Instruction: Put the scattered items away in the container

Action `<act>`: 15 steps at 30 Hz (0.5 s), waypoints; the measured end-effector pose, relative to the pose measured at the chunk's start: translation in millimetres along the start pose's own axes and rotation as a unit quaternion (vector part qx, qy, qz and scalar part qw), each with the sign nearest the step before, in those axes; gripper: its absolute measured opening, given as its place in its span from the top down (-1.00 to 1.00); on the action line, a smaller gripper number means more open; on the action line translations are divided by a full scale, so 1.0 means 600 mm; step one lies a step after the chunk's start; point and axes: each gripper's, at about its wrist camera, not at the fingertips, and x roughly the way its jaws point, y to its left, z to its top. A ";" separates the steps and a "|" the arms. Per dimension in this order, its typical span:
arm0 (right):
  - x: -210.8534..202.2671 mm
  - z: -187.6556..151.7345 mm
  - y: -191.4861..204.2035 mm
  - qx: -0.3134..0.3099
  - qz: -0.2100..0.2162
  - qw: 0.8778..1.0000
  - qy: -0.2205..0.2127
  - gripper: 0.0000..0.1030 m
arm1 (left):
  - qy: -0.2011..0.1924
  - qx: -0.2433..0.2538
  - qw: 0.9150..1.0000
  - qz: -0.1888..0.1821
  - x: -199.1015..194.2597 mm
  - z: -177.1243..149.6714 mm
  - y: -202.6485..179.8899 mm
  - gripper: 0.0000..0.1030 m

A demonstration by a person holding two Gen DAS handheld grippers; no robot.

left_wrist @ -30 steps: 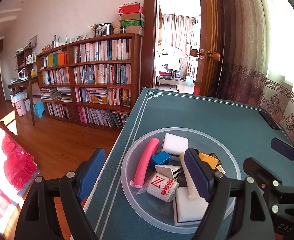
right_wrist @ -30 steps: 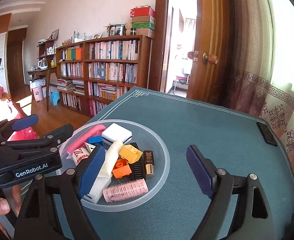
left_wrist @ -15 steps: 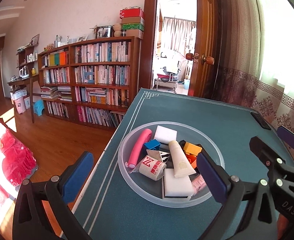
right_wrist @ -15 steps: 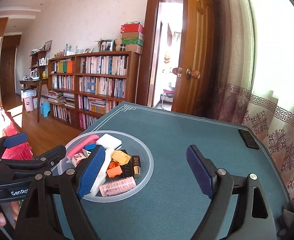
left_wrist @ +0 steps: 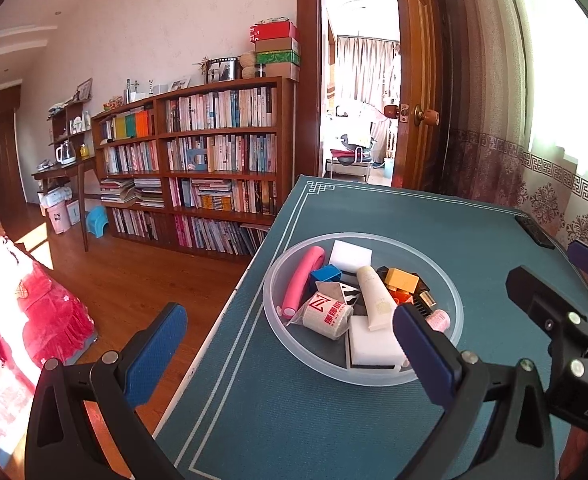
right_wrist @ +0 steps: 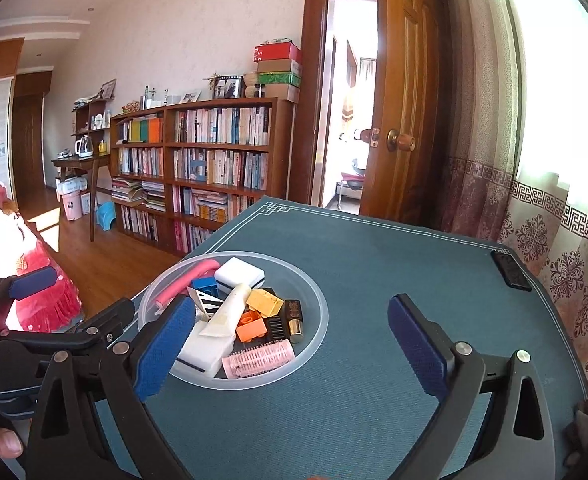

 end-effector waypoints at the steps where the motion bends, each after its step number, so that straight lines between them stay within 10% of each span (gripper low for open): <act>1: 0.003 -0.001 0.001 -0.002 -0.002 1.000 0.002 -0.92 | 0.002 0.002 1.000 0.002 0.001 -0.002 0.001 -1.00; 15: 0.028 -0.026 0.033 -0.042 -0.019 0.999 0.022 -0.92 | 0.024 -0.010 0.999 0.023 0.014 -0.021 0.038 -1.00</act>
